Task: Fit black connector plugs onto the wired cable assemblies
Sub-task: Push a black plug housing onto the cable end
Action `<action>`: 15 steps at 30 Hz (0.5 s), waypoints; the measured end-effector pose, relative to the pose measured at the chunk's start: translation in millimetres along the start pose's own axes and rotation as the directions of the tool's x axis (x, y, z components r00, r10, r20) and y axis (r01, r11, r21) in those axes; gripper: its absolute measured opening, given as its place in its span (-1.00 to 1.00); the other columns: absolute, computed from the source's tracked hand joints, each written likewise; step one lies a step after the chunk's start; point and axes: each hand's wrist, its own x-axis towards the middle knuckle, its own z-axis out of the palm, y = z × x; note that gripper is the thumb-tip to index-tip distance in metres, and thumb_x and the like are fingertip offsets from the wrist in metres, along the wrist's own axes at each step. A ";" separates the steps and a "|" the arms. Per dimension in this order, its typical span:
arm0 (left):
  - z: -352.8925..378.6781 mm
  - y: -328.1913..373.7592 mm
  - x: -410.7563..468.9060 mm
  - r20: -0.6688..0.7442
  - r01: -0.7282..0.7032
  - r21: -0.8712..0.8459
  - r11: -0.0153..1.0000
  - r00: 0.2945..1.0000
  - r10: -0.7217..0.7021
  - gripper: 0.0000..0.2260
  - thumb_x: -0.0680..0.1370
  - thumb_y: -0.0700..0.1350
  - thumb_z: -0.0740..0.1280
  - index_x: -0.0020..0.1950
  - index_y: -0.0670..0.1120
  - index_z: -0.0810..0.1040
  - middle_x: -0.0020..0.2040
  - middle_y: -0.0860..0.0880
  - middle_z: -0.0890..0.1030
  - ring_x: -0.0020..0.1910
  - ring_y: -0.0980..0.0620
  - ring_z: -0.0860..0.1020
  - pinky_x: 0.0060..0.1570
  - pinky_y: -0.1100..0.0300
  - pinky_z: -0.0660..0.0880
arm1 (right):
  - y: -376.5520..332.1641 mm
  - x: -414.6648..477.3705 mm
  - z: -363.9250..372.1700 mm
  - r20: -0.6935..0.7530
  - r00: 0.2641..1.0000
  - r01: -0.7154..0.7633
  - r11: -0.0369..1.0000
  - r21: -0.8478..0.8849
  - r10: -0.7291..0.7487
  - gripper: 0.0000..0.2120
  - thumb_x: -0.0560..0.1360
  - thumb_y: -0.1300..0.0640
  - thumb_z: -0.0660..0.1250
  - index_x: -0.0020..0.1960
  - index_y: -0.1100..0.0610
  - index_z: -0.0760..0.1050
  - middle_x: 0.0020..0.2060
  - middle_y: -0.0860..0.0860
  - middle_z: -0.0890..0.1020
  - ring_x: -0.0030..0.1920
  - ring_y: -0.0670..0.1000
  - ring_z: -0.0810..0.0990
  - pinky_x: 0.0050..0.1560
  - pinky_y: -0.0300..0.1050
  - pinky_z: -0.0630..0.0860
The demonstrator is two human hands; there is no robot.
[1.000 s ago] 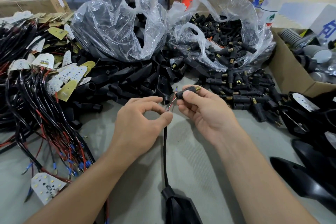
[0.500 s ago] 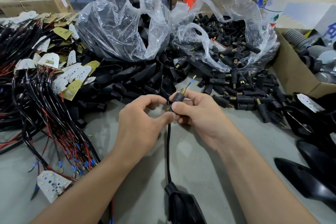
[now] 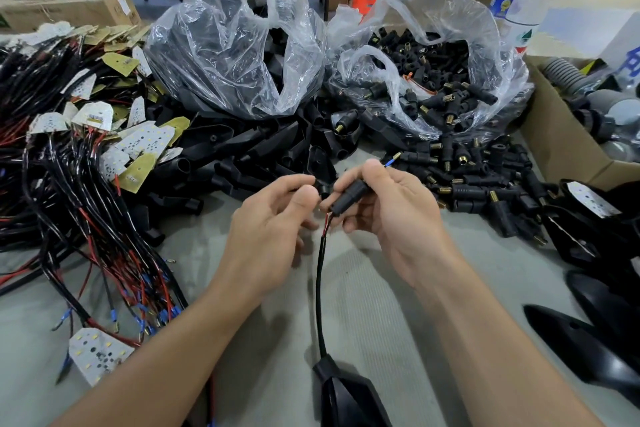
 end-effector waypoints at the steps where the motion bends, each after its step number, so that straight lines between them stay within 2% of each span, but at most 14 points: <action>1: -0.1 0.9 1.4 0.014 0.048 -0.044 0.998 0.999 -0.047 -0.74 0.53 0.22 0.30 0.09 0.18 0.68 -0.10 0.04 0.74 -0.21 -0.03 0.71 -0.31 0.10 0.58 | -0.6 -0.1 -0.5 0.023 0.999 0.023 1.000 -0.015 -0.023 -0.56 0.74 0.08 0.07 -0.12 0.24 0.60 -0.23 0.28 0.70 -0.35 0.16 0.57 -0.40 -0.17 0.45; 4: -0.6 3.6 4.5 0.160 0.137 -0.130 0.982 0.980 -0.116 -0.76 0.67 0.06 0.28 0.07 0.05 0.74 -0.18 -0.08 0.73 -0.26 -0.05 0.70 -0.33 0.22 0.57 | 0.3 -1.0 1.3 0.132 0.991 0.013 0.999 -0.032 -0.008 -0.55 0.73 0.08 0.09 -0.17 0.18 0.63 -0.27 0.27 0.68 -0.46 0.04 0.47 -0.47 -0.21 0.33; 7: -5.4 3.4 8.8 0.248 0.211 -0.292 0.933 0.959 -0.139 -0.80 0.61 -0.14 0.38 0.20 -0.12 0.69 -0.10 -0.26 0.71 -0.15 -0.13 0.67 -0.09 0.07 0.64 | 1.7 -2.1 3.0 0.236 0.971 -0.026 0.999 -0.036 0.034 -0.56 0.73 0.08 0.10 -0.16 0.17 0.64 -0.23 0.31 0.69 -0.47 0.04 0.52 -0.48 -0.22 0.38; 8: -7.1 2.8 10.0 0.218 0.227 -0.334 0.915 0.963 -0.160 -0.77 0.57 -0.20 0.41 0.22 -0.15 0.68 -0.08 -0.27 0.70 -0.16 -0.11 0.66 -0.07 0.08 0.64 | 1.6 -2.2 2.9 0.240 0.970 -0.035 0.999 -0.037 0.043 -0.56 0.73 0.07 0.11 -0.16 0.15 0.65 -0.21 0.30 0.70 -0.45 0.05 0.54 -0.47 -0.22 0.42; 9: -8.4 2.3 10.9 0.164 0.228 -0.359 0.905 0.970 -0.179 -0.75 0.54 -0.26 0.42 0.21 -0.15 0.69 -0.10 -0.23 0.71 -0.20 -0.05 0.65 -0.13 0.15 0.62 | 1.7 -2.1 2.2 0.223 0.974 -0.043 0.999 -0.029 0.048 -0.56 0.73 0.07 0.11 -0.16 0.15 0.66 -0.20 0.29 0.71 -0.44 0.05 0.57 -0.46 -0.21 0.46; 12: -7.9 3.7 10.9 -0.014 0.157 -0.302 0.940 0.986 -0.169 -0.72 0.48 -0.36 0.43 0.02 -0.02 0.77 -0.18 -0.13 0.73 -0.34 0.07 0.62 -0.33 0.32 0.53 | 4.0 0.4 -1.1 0.052 0.997 -0.055 0.998 0.030 0.054 -0.56 0.74 0.06 0.10 -0.11 0.22 0.65 -0.20 0.26 0.72 -0.42 0.06 0.61 -0.42 -0.18 0.53; 15: -5.6 2.2 8.7 -0.151 0.063 -0.096 0.993 0.985 -0.077 -0.74 0.38 -0.20 0.45 -0.13 0.17 0.77 -0.27 -0.02 0.73 -0.36 0.07 0.61 -0.30 0.22 0.54 | 7.2 3.7 -3.4 -0.099 0.993 -0.051 0.993 0.111 0.062 -0.56 0.74 0.08 0.09 -0.06 0.31 0.61 -0.25 0.25 0.70 -0.46 0.05 0.57 -0.46 -0.18 0.49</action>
